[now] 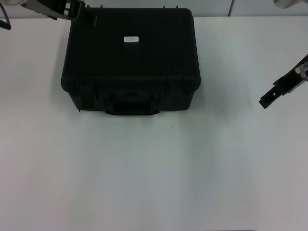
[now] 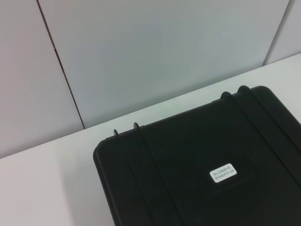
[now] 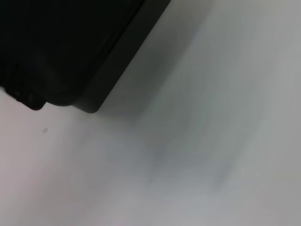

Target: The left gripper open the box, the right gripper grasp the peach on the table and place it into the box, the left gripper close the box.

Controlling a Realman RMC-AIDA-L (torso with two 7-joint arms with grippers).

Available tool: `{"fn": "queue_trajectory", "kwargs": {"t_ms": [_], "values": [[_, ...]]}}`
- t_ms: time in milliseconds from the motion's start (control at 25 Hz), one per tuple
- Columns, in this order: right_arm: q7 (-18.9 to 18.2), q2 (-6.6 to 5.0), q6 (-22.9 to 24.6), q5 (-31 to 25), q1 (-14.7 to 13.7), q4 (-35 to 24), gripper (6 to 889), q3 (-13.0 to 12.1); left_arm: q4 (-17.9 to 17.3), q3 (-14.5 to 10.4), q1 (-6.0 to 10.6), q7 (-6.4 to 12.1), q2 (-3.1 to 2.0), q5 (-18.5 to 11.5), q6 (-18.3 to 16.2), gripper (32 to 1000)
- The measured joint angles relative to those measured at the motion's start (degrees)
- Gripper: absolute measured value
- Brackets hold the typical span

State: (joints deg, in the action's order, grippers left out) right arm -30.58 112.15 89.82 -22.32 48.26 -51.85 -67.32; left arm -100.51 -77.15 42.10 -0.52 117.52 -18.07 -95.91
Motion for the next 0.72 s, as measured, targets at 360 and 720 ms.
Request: {"fn": "queue_trajectory", "kwargs": {"t_ms": [360, 720], "values": [[0.00, 0.00, 0.00, 0.00, -0.03, 0.00, 868, 0.00, -0.63, -0.02, 0.00, -0.09, -0.02, -0.01, -0.23, 856], [0.00, 0.00, 0.00, 0.00, -0.01, 0.09, 868, 0.00, -0.65, -0.03, 0.00, -0.09, -0.02, -0.04, -0.21, 856]]}}
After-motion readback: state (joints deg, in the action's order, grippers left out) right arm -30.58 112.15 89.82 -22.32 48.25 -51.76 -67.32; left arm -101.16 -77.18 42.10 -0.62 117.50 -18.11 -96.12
